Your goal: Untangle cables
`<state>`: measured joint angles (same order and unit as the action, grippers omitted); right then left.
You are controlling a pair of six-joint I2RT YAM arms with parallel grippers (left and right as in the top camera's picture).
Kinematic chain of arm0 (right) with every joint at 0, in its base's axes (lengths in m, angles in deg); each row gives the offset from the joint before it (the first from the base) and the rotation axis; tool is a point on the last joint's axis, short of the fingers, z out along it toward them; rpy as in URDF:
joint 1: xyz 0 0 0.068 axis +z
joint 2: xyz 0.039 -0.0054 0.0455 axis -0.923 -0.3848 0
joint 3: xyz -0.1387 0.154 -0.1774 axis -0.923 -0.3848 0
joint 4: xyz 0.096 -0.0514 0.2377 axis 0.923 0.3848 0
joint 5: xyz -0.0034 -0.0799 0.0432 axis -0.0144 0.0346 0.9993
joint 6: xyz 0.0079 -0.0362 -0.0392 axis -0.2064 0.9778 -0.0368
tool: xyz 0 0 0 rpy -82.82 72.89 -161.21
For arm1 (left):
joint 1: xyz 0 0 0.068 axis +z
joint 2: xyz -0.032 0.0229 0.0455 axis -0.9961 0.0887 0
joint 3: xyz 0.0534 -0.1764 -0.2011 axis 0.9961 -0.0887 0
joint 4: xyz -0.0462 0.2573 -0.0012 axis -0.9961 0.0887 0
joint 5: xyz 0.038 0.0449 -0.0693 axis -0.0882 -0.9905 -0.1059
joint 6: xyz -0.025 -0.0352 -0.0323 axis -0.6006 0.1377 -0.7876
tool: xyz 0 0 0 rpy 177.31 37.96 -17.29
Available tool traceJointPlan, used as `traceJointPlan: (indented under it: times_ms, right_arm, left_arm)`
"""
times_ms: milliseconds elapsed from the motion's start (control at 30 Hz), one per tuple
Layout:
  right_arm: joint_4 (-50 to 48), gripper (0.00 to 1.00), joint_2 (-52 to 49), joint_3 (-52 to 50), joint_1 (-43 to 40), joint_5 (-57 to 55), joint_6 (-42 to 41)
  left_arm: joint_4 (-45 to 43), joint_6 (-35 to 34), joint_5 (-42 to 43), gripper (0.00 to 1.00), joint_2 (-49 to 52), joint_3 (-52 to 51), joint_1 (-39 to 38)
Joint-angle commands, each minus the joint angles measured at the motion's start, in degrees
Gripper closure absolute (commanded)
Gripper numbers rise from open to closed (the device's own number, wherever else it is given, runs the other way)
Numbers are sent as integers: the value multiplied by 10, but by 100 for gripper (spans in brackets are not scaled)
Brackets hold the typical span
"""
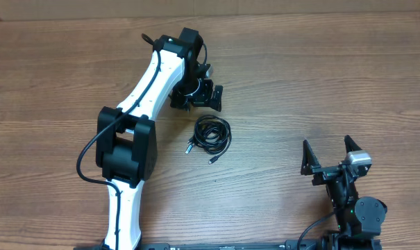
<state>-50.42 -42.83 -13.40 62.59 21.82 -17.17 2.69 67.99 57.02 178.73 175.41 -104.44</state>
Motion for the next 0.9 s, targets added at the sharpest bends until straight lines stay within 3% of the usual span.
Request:
traceJointPlan:
  times_ms: [0,867]
  right_arm:
    - [-2,0,5,-6,3,-6,-2]
    - [-2,0,5,-6,3,-6,-2]
  left_arm:
    - [-1,-3,-5,0,9,9,-4]
    - [-13,-4,-5,0,9,9,-4]
